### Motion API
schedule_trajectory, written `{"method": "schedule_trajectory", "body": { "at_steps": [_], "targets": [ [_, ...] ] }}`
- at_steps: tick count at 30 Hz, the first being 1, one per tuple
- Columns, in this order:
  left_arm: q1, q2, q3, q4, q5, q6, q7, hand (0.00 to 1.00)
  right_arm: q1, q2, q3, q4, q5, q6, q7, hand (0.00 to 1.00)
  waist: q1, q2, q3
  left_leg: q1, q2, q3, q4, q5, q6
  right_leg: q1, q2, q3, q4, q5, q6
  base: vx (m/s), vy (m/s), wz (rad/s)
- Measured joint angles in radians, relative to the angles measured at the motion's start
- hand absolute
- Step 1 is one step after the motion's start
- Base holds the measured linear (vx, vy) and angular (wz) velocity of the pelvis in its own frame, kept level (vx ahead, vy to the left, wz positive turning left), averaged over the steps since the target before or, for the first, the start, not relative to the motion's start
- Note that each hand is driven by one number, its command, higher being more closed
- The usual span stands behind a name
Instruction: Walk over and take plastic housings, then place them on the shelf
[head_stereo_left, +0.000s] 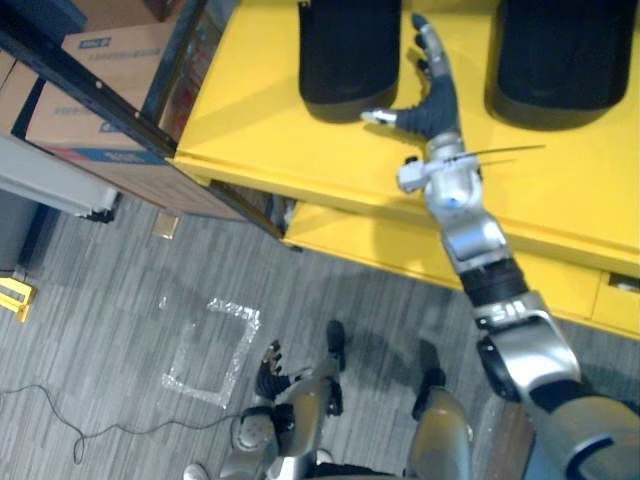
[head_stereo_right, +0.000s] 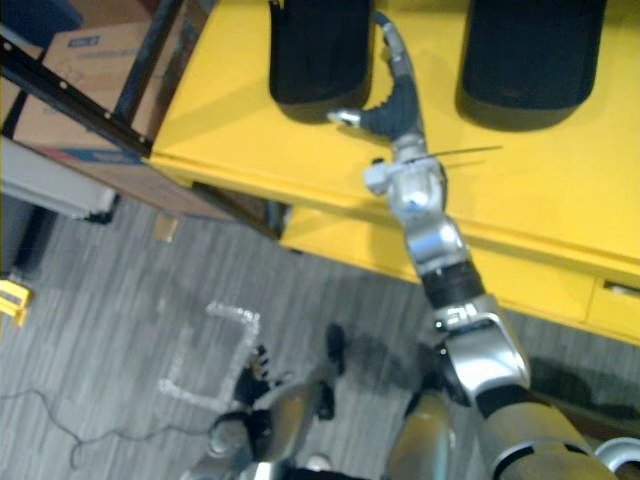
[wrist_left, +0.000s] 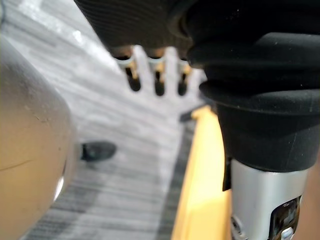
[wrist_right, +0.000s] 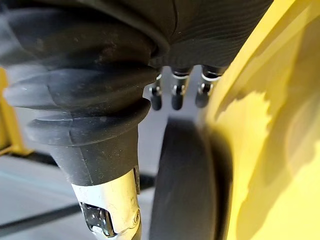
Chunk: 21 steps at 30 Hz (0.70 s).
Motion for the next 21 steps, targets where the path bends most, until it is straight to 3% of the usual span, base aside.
{"method": "schedule_trajectory", "body": {
  "at_steps": [6, 14, 19, 21],
  "targets": [
    [0.0, 0.0, 0.0, -0.001, 0.001, 0.007, -0.015, 0.0, 0.001, 0.03, 0.068, -0.045, 0.024, 0.037, 0.071, 0.0, -0.001, 0.0, 0.0, 0.0, 0.002, 0.0, 0.0, 0.001, 0.0, 0.003, 0.003, -0.001, -0.006, 0.0, 0.0, 0.0, -0.016, 0.0],
    [0.001, 0.001, 0.0, -0.004, 0.001, 0.008, -0.016, 0.0, 0.001, 0.042, 0.083, -0.044, 0.008, 0.068, 0.071, 0.0, 0.0, 0.0, 0.0, 0.015, 0.003, -0.004, 0.0, 0.0, -0.001, 0.029, 0.005, -0.006, -0.019, 0.001, 0.0, 0.0, -0.005, 0.01],
    [0.001, 0.001, 0.0, -0.003, 0.001, 0.008, -0.016, 0.0, 0.001, 0.042, 0.062, -0.034, -0.057, 0.076, -0.017, 0.0, 0.0, 0.0, 0.0, 0.014, 0.004, -0.004, 0.0, 0.0, -0.001, 0.029, 0.006, -0.007, -0.02, 0.002, 0.002, 0.0, 0.0, 0.0],
    [0.001, 0.001, -0.003, -0.003, 0.001, 0.007, -0.016, 0.0, 0.001, 0.042, 0.026, -0.033, -0.077, 0.076, -0.084, 0.0, 0.0, 0.0, 0.0, 0.014, 0.004, -0.004, 0.0, 0.0, -0.001, 0.029, 0.006, -0.007, -0.022, 0.003, 0.003, 0.0, 0.0, 0.0]
  ]
}}
